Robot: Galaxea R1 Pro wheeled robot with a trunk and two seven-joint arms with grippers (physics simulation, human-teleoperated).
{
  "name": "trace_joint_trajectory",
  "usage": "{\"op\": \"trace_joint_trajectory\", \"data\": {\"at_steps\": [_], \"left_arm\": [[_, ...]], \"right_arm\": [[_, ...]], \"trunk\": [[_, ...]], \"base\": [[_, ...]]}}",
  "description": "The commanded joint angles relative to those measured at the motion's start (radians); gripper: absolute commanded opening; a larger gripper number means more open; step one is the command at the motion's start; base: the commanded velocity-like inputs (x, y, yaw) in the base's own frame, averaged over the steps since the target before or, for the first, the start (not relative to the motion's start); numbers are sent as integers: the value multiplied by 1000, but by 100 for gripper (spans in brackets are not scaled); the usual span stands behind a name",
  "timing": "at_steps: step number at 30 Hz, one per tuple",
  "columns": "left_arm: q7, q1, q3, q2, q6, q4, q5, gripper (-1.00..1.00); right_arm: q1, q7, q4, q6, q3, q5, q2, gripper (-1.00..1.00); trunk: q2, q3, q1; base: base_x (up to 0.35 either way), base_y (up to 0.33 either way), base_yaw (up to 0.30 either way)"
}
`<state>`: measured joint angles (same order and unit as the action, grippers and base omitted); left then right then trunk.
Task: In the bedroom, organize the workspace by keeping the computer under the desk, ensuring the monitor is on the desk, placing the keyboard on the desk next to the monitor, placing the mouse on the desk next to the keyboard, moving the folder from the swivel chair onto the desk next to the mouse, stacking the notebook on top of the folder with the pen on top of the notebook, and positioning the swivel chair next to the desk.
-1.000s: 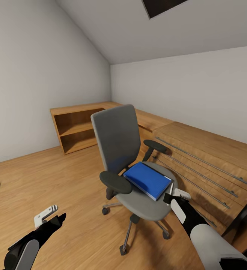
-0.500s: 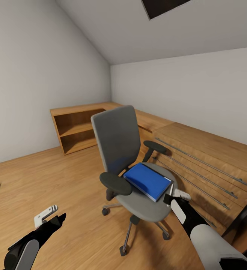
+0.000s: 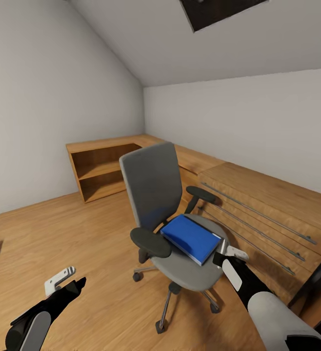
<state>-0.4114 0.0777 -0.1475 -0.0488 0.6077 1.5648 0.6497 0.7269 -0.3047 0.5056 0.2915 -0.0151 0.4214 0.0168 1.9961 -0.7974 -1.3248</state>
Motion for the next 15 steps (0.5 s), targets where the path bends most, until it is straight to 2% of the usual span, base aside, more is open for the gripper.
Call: {"op": "trace_joint_trajectory", "data": {"at_steps": [1, 12, 15], "left_arm": [[-9, 1, 0, 0, 3, 1, 10, 100], [-9, 1, -1, -1, 3, 1, 10, 100], [-9, 1, -2, -2, 2, 0, 12, 100]], "right_arm": [[0, -5, 2, 5, 0, 7, 0, -100], [0, -5, 8, 7, -2, 22, 14, -100], [-2, -7, 50, 13, -2, 27, 15, -100]], "trunk": [[-7, 2, 4], [-84, 37, 47], [-105, 46, 58]], "base": [[-256, 0, 0], [-323, 0, 0], [-331, 0, 0]]}}
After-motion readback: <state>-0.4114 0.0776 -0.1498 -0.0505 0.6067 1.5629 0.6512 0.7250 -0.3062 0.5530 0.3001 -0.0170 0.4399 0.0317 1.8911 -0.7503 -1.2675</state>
